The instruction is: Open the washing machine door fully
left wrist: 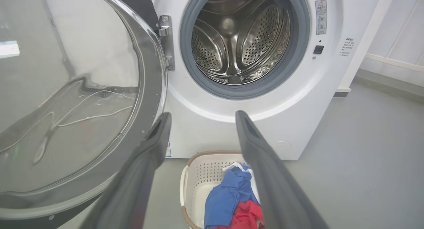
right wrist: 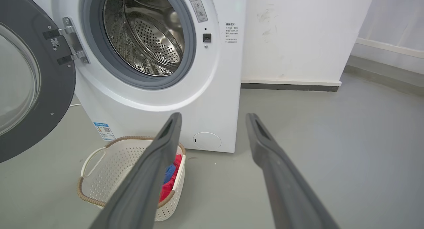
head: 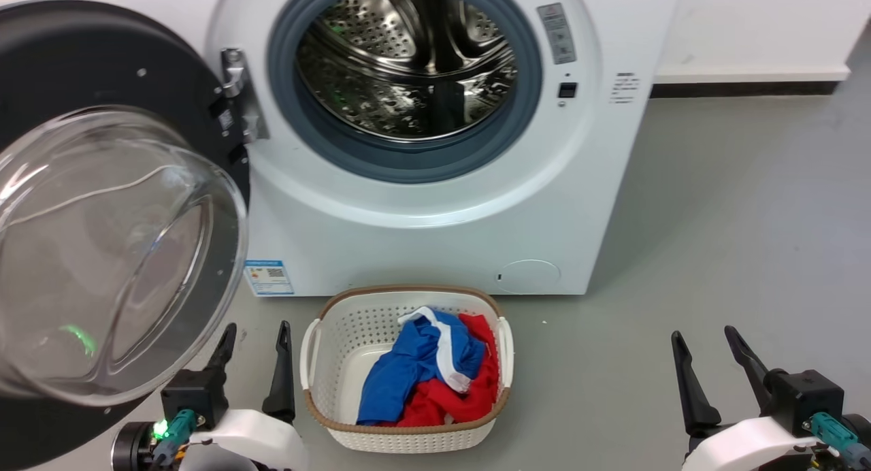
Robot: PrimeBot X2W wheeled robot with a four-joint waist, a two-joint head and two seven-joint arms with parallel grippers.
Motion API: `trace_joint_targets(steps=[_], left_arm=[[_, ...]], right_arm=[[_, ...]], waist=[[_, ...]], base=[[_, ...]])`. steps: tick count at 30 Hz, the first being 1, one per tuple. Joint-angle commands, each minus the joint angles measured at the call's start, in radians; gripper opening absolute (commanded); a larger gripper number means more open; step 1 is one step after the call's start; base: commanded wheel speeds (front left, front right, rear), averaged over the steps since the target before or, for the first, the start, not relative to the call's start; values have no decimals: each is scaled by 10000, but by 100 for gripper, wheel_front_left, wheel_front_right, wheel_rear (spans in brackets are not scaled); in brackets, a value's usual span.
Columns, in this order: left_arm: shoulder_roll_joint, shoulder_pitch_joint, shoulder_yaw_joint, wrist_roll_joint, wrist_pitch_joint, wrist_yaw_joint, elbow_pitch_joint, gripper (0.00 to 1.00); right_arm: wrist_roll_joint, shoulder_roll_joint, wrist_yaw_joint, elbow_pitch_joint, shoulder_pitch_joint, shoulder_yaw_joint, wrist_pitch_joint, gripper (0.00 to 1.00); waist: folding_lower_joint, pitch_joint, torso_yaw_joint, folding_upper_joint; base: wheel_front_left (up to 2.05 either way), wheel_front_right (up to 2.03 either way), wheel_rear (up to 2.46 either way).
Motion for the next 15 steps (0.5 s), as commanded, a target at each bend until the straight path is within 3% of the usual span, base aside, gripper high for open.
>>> trace_joint_targets(steps=[1,15], left_arm=[[-23,-96,-16,36,5,29,96,100],[-102,-180,30,-146,-166,-37,568,100]], right_arm=[[-51,27,-3,17,-73,32,-57,100],[-66,28,-3,-21,-130,151,-94,100]], waist=[[0,-10,-110,0],[0,91,-160,0]], base=[[0,0,0],[0,0,0]])
